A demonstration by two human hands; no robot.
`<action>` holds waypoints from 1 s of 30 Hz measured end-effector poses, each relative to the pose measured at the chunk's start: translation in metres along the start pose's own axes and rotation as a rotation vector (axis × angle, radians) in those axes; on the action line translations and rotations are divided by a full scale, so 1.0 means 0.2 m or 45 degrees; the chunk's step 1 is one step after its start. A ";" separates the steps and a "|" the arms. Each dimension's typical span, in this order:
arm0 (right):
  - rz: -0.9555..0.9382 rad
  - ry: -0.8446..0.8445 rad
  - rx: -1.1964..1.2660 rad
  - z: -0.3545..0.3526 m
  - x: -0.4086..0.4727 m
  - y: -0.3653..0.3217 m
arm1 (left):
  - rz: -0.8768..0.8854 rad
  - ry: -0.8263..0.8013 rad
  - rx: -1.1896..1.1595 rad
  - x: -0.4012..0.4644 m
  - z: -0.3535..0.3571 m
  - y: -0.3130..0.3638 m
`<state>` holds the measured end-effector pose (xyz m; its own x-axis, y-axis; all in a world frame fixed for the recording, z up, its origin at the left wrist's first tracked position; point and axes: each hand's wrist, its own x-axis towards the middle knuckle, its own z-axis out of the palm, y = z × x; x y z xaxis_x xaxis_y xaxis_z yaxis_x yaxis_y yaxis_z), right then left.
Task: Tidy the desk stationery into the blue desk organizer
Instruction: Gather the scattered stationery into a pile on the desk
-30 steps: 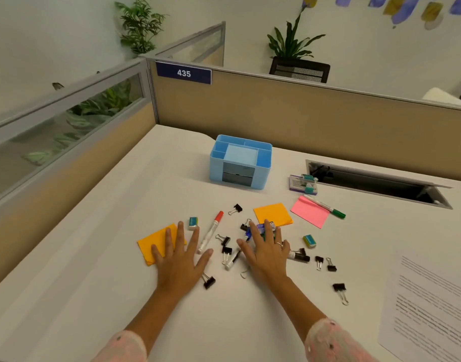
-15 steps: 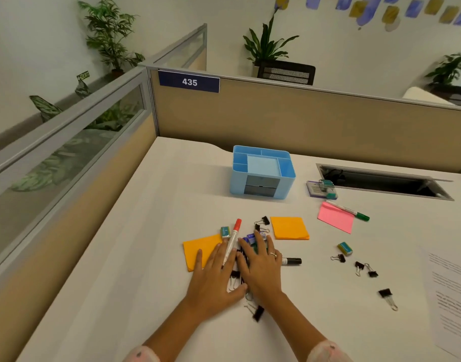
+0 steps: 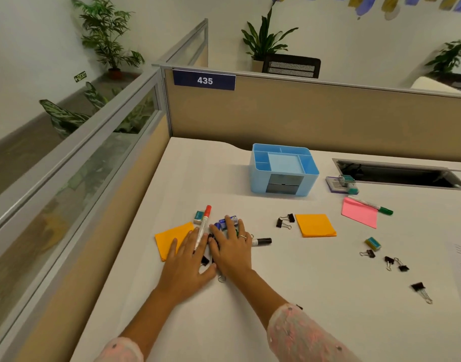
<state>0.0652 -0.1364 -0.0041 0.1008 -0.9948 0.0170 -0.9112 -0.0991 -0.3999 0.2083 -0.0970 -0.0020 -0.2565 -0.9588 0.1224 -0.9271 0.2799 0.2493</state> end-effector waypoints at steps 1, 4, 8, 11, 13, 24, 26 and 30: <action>0.001 -0.008 0.001 0.00 0.00 -0.01 | 0.003 0.001 0.002 0.00 0.00 0.00; -0.031 -0.015 0.038 -0.03 -0.01 0.00 | -0.006 0.014 0.003 -0.01 0.00 -0.01; -0.064 0.136 0.117 -0.12 -0.09 0.09 | -0.041 0.059 0.035 0.00 -0.03 0.08; 0.023 0.281 0.139 -0.21 -0.16 0.26 | 0.095 0.097 -0.054 -0.03 0.00 0.28; 0.139 0.370 0.104 -0.28 -0.22 0.43 | 0.255 0.074 -0.157 -0.06 0.06 0.46; 1.083 0.547 -0.103 -0.70 -0.69 1.56 | 0.310 -0.119 0.061 -0.06 0.25 0.99; 1.050 0.508 -0.123 -0.72 -0.76 1.66 | 0.220 -0.088 0.065 -0.02 0.26 0.99; 0.838 0.421 -0.143 -0.75 -0.72 1.76 | 0.017 -0.047 0.149 0.07 0.26 0.98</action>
<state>-0.3309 -0.0311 -0.0103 -0.5891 -0.8032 0.0883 -0.7788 0.5353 -0.3269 0.0085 -0.0583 -0.0009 -0.2772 -0.9567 0.0892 -0.9485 0.2873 0.1337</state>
